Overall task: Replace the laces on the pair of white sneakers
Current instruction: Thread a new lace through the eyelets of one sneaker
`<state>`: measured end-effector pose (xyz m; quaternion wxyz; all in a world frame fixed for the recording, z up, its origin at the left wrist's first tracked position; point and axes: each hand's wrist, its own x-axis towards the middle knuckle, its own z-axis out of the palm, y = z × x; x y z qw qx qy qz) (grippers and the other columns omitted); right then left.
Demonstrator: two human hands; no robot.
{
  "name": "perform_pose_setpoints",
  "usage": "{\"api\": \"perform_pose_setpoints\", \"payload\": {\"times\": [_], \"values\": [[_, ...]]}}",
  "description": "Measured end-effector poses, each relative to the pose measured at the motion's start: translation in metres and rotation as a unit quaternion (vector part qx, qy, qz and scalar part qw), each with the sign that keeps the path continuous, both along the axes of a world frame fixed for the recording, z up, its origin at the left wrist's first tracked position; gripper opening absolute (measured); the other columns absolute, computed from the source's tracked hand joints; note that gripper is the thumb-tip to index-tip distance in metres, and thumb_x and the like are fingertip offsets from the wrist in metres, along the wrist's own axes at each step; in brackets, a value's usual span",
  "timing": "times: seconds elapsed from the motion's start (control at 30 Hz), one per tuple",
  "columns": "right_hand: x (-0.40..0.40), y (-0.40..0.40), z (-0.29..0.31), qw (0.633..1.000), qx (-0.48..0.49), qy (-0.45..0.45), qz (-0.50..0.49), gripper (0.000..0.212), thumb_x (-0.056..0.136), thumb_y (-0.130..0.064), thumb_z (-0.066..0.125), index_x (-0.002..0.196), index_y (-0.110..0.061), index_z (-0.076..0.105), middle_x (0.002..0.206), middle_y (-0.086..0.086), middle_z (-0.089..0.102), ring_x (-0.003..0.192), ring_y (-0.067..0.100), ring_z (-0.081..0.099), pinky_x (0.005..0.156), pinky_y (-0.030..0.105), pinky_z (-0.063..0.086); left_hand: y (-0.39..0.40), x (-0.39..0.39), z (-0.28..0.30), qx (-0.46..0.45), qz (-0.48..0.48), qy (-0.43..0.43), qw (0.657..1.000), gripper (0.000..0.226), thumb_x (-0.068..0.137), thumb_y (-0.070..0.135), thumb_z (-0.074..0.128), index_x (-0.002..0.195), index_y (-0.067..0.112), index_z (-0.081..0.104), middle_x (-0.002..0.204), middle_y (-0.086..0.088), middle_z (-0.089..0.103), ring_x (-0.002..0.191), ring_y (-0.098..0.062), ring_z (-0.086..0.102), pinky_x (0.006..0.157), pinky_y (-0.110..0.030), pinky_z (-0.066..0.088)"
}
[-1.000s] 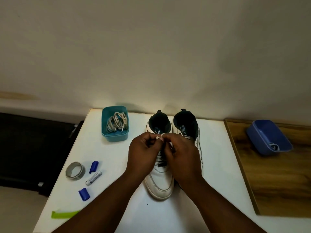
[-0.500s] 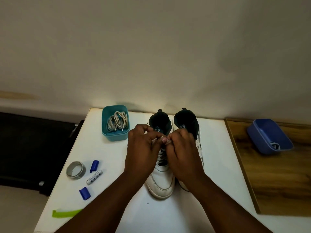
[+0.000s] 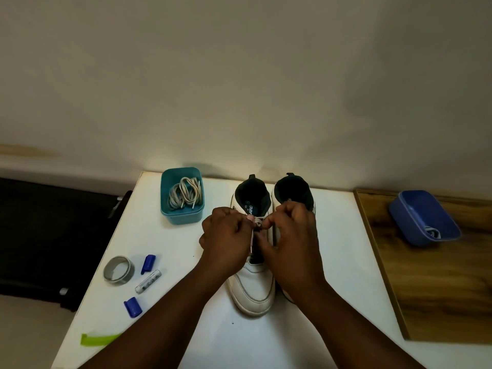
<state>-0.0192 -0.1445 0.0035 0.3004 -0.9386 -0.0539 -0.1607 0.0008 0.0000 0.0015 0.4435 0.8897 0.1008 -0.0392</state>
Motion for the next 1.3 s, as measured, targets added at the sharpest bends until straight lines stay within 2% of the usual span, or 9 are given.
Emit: {"api": "perform_pose_setpoints", "payload": {"times": [0.33,0.47,0.57,0.7,0.8,0.93,1.03,1.13,1.3], "values": [[0.003,-0.002,-0.003,1.0,-0.023,-0.015,0.001,0.009,0.088,-0.027,0.077,0.095,-0.029,0.072,0.13,-0.004,0.051,0.122,0.018,0.044,0.096,0.031,0.042,0.003,0.001,0.0,0.004,-0.013,-0.017,1.0,0.027,0.1,0.047,0.055,0.097,0.028,0.074,0.122,0.006,0.054,0.123,-0.019,0.048,0.106,-0.046,0.04],[0.003,-0.007,0.005,0.999,-0.049,0.009,-0.015,0.007,0.083,-0.033,0.069,0.088,-0.029,0.067,0.124,-0.003,0.052,0.116,0.019,0.044,0.091,0.035,0.043,0.009,0.003,-0.001,-0.079,0.027,-0.04,0.996,0.035,0.079,0.069,0.058,0.081,0.038,0.074,0.111,0.013,0.063,0.11,-0.012,0.061,0.1,-0.049,0.049],[0.003,-0.016,0.008,0.994,-0.089,0.054,-0.041,0.01,0.08,-0.038,0.067,0.086,-0.031,0.068,0.121,-0.004,0.053,0.114,0.02,0.042,0.091,0.038,0.044,0.018,0.006,-0.001,-0.13,0.077,-0.029,0.988,0.044,0.072,0.076,0.055,0.075,0.036,0.073,0.098,0.014,0.072,0.101,-0.012,0.066,0.098,-0.052,0.051],[0.003,-0.019,0.012,0.985,-0.14,0.078,-0.06,0.01,0.082,-0.04,0.065,0.087,-0.031,0.068,0.112,-0.004,0.053,0.11,0.019,0.042,0.09,0.036,0.04,0.021,0.002,0.001,-0.032,0.084,-0.046,0.995,0.022,0.091,0.058,0.065,0.077,0.041,0.063,0.11,0.013,0.064,0.113,-0.017,0.059,0.1,-0.052,0.045],[0.002,-0.017,0.015,0.976,-0.184,0.096,-0.06,0.014,0.085,-0.041,0.062,0.091,-0.031,0.069,0.114,-0.003,0.052,0.111,0.021,0.042,0.092,0.038,0.038,0.019,0.0,0.001,0.02,0.088,-0.062,0.994,0.019,0.095,0.05,0.064,0.078,0.044,0.056,0.112,0.01,0.063,0.116,-0.022,0.057,0.096,-0.048,0.044],[0.001,-0.017,0.013,0.972,-0.204,0.096,-0.068,0.013,0.087,-0.041,0.067,0.095,-0.032,0.07,0.124,0.002,0.054,0.116,0.026,0.043,0.094,0.043,0.039,0.022,0.003,-0.01,-0.007,0.037,-0.083,0.996,0.016,0.095,0.049,0.064,0.087,0.036,0.068,0.105,0.01,0.064,0.107,-0.015,0.06,0.089,-0.036,0.045],[0.0,-0.015,0.01,0.971,-0.207,0.104,-0.053,0.022,0.087,-0.043,0.069,0.107,-0.034,0.069,0.146,0.007,0.046,0.136,0.033,0.034,0.107,0.05,0.031,0.02,0.002,-0.013,-0.024,0.016,-0.074,0.997,0.02,0.096,0.048,0.063,0.094,0.03,0.071,0.103,0.011,0.065,0.098,-0.005,0.057,0.08,-0.024,0.036],[0.002,-0.014,0.009,0.977,-0.192,0.086,-0.036,0.016,0.09,-0.038,0.069,0.106,-0.037,0.072,0.155,0.007,0.043,0.147,0.033,0.022,0.115,0.052,0.019,0.021,0.003,-0.013,-0.029,0.027,-0.079,0.996,0.023,0.094,0.051,0.063,0.096,0.03,0.072,0.102,0.014,0.064,0.097,-0.003,0.056,0.081,-0.025,0.038],[0.004,-0.018,0.009,0.977,-0.193,0.087,-0.037,0.008,0.093,-0.035,0.069,0.093,-0.034,0.077,0.148,0.004,0.053,0.148,0.034,0.027,0.118,0.056,0.018,0.023,0.003,-0.014,-0.008,0.016,-0.088,0.996,0.022,0.097,0.05,0.061,0.096,0.03,0.07,0.104,0.012,0.065,0.104,-0.012,0.06,0.087,-0.034,0.046]]}}
